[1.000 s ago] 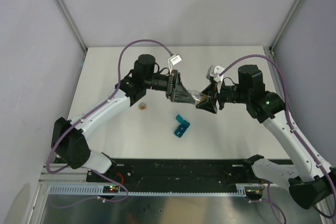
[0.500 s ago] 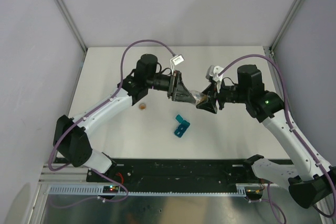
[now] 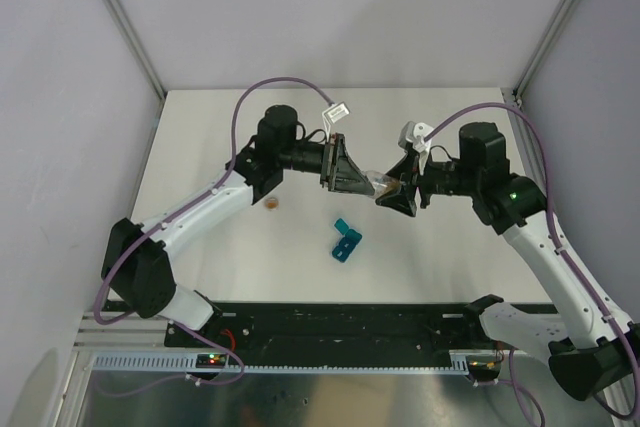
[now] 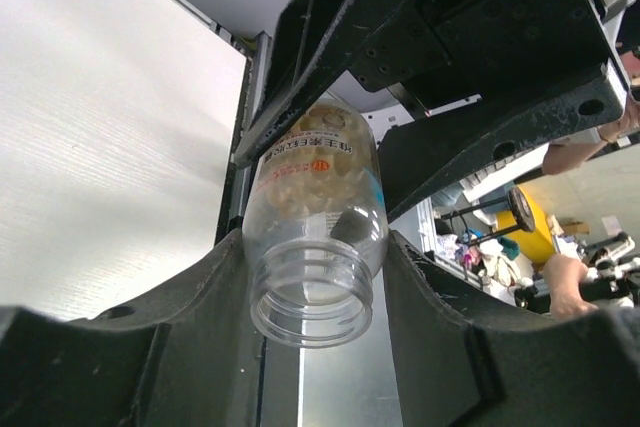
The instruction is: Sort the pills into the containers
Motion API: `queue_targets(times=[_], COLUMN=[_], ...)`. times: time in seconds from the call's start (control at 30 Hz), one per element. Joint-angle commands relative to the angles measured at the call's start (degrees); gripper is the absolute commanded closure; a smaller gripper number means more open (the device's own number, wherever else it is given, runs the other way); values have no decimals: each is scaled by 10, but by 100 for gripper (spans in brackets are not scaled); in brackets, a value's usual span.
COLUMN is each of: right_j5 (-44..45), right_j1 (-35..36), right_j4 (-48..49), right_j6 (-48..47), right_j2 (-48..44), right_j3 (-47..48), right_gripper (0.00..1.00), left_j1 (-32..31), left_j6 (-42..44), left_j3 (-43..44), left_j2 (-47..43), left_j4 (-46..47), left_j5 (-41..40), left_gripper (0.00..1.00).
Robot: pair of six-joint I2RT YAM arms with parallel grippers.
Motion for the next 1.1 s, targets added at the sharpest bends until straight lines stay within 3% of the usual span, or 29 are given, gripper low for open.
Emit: queue_targets(times=[0.0, 0.13, 0.3, 0.77, 0.83, 1.07], right_j5=[-48, -59, -68, -71, -72, -73], right_j1=[-7, -12, -17, -27, -27, -30], right_j4=[45, 54, 54, 42, 41, 37], right_j6=[21, 29, 29, 24, 24, 22], right_j2=[-7, -6, -2, -3, -1, 2], right_j3=[3, 3, 3, 3, 3, 3], right_gripper=[36, 27, 25, 37, 44, 87], left_j1=[-4, -5, -5, 0, 0, 3], left_j6=[-31, -44, -52, -55, -56, -54], left_j3=[-9, -16, -21, -27, -28, -30], left_j2=[-30, -36, -41, -41, -42, -41], left_j4=[79, 97, 108, 116, 116, 117], left_j5=[43, 44, 46, 41, 41, 40], left_gripper=[100, 100, 100, 100, 100, 100])
